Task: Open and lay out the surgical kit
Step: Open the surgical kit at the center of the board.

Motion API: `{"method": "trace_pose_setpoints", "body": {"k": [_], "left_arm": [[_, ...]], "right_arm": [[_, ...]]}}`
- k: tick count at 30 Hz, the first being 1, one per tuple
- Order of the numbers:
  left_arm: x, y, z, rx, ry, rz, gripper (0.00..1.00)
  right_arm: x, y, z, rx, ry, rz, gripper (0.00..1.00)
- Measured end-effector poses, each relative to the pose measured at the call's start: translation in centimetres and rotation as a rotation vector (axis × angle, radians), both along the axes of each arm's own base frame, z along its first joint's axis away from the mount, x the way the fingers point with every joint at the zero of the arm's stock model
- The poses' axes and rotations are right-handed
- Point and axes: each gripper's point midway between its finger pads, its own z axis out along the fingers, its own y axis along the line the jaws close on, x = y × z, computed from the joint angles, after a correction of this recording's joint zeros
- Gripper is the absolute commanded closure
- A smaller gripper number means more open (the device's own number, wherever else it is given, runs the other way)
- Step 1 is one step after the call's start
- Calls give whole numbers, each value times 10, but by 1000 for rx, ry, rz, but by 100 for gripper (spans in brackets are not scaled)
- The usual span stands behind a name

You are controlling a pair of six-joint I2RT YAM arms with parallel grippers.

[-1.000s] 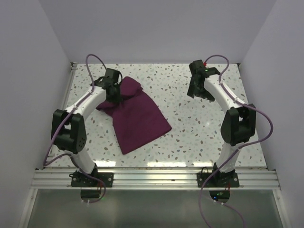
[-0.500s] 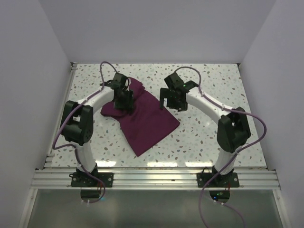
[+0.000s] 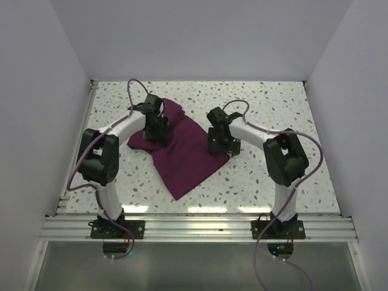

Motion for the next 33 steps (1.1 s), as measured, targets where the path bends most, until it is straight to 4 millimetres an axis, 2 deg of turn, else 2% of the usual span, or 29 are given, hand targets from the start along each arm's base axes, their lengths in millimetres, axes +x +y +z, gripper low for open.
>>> {"method": "trace_pose_setpoints", "body": {"k": [3,4,9,10,12,13,15,16,23,26,27,28,31,33], "left_arm": [[0,2,1,10,-2,7,37],[-1,3,2,14,-3,9,37],[-2,7,3,28,-8,16,38],[-3,7,3,30,-8,17,38],[-3,8,4,32,-8,22,39],[-3,8,4,33,-7,25,39],[-3,8,4,33,-7,26,39],[-4,8,4,34,-7,26,39],[-5,13,7,55,-7,34,38],[-4,19,14,88,-7,43,17],[-3,22,18,98,-13,48,5],[-1,24,23,108,-22,55,1],[7,33,44,120,-69,89,1],[12,40,59,121,-109,112,4]], "right_arm": [[-1,-6,-8,-38,12,-6,17],[0,-7,-9,-45,12,-8,27],[0,-11,-9,-64,6,-17,51],[0,-12,-9,-69,6,-18,61],[0,-14,-9,-81,3,-19,71],[0,-15,-9,-85,4,-19,79],[-1,-17,-9,-95,6,-16,88],[-1,-17,-9,-96,6,-18,98],[-2,-22,-9,-119,8,-17,100],[-3,-24,-9,-130,8,-15,100],[-2,-25,-9,-135,6,-13,100],[-2,-27,-9,-142,4,-13,100],[-1,-32,-8,-153,1,-18,100],[-1,-37,-9,-157,5,-25,100]]}}
